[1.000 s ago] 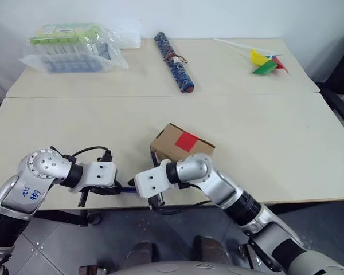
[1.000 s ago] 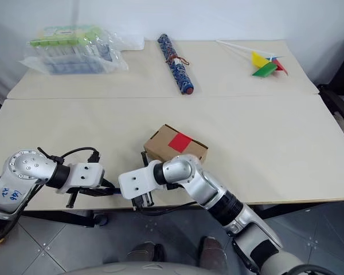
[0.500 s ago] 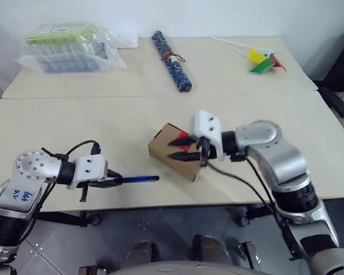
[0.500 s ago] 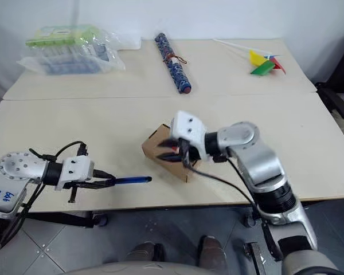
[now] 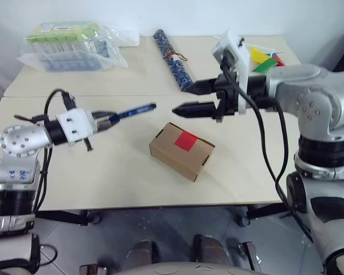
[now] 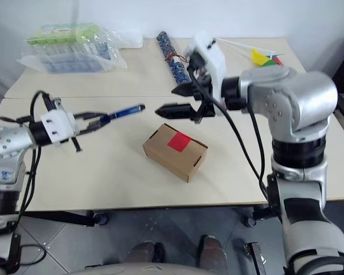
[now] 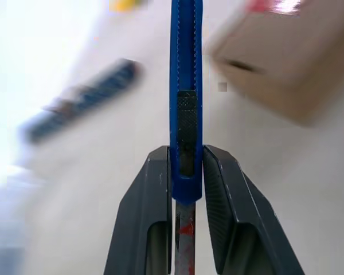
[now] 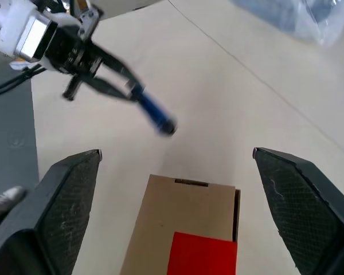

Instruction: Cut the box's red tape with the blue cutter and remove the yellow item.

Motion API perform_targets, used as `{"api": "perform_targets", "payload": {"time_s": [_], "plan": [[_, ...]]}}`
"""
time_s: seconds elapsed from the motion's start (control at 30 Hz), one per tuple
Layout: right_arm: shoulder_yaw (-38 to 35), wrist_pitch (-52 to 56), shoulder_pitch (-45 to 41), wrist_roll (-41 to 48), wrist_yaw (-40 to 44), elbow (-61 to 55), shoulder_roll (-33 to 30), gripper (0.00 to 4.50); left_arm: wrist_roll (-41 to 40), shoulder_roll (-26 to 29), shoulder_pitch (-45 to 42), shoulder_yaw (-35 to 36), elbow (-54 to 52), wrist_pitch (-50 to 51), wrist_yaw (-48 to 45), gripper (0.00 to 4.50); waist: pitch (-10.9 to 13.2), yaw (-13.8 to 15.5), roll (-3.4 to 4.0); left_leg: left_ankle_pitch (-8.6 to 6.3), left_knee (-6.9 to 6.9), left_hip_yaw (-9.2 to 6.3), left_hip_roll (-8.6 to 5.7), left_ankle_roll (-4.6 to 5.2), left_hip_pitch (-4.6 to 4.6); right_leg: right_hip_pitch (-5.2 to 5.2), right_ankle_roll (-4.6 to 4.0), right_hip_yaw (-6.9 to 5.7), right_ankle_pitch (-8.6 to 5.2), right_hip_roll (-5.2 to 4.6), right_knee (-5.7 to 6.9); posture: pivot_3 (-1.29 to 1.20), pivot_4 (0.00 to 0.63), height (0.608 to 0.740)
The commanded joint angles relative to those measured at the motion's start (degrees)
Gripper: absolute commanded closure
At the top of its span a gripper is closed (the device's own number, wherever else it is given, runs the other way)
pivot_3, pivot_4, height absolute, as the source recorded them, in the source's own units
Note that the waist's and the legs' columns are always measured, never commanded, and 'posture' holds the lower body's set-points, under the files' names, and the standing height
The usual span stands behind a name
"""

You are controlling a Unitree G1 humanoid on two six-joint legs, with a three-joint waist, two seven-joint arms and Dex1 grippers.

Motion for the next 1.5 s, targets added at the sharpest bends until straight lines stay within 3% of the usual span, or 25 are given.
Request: {"api": "perform_targets", "payload": {"time_s": [0.03, 0.23, 0.43, 0.83, 1.43, 1.5], "plan": [[-2.9, 2.7, -4.4, 2.2, -2.4, 4.3, 1.4, 0.05, 3.0, -1.3, -3.8, -1.6, 4.9, -7.9, 3.3, 4.08, 0.0, 0.0, -0.01, 0.0, 0.0, 0.05, 0.0, 0.0, -0.01, -0.01, 0.0, -0.02, 0.0, 0.0, 0.0, 0.0, 0.15, 0.74], [-2.1, 2.6, -7.8, 3.8, -3.0, 11.7, 2.9, 0.05, 5.7, -6.8, -10.1, -5.9, 13.2, -18.1, 6.5, 4.08, 0.0, -0.2, -0.02, 0.0, 0.02, 0.11, 0.0, 0.0, -0.25, -0.19, 0.01, -0.13, 0.01, 0.01, -0.01, 0.0, 0.15, 0.74], [2.1, -0.7, -6.9, 3.7, -1.5, 14.3, 3.1, 0.05, 4.8, -8.4, -12.5, -7.2, 16.8, -21.5, 6.8, 4.08, 0.0, -0.2, -0.03, 0.0, 0.06, 0.04, -0.02, 0.0, -0.38, -0.25, 0.05, -0.18, 0.02, 0.01, -0.04, 0.0, 0.15, 0.74], [2.6, -2.5, -7.6, 2.9, -4.8, 19.4, 7.3, 0.05, 4.1, -8.6, -12.7, -8.1, 15.7, -21.6, 7.0, 4.08, 0.0, -0.1, -0.04, 0.0, 0.08, -0.02, -0.02, 0.0, -0.4, -0.24, 0.05, -0.22, 0.03, 0.01, -0.04, 0.0, 0.15, 0.74], [-0.2, -1.7, -8.0, 4.2, -6.3, 20.9, 6.0, 0.05, 3.9, -8.4, -12.8, -7.8, 15.4, -21.1, 6.9, 4.08, 0.0, -0.1, -0.04, 0.0, 0.09, -0.04, -0.02, 0.0, -0.43, -0.24, 0.05, -0.24, 0.03, 0.01, -0.04, 0.0, 0.15, 0.74], [-0.2, -1.6, -7.7, 4.2, -6.2, 20.6, 5.8, 0.44, 3.8, -8.4, -12.8, -7.9, 15.4, -21.0, 6.9, 4.08, 0.0, -0.2, -0.04, 0.0, 0.09, -0.04, -0.02, 0.0, -0.44, -0.24, 0.05, -0.24, 0.03, 0.01, -0.04, 0.0, 0.15, 0.74]]}}
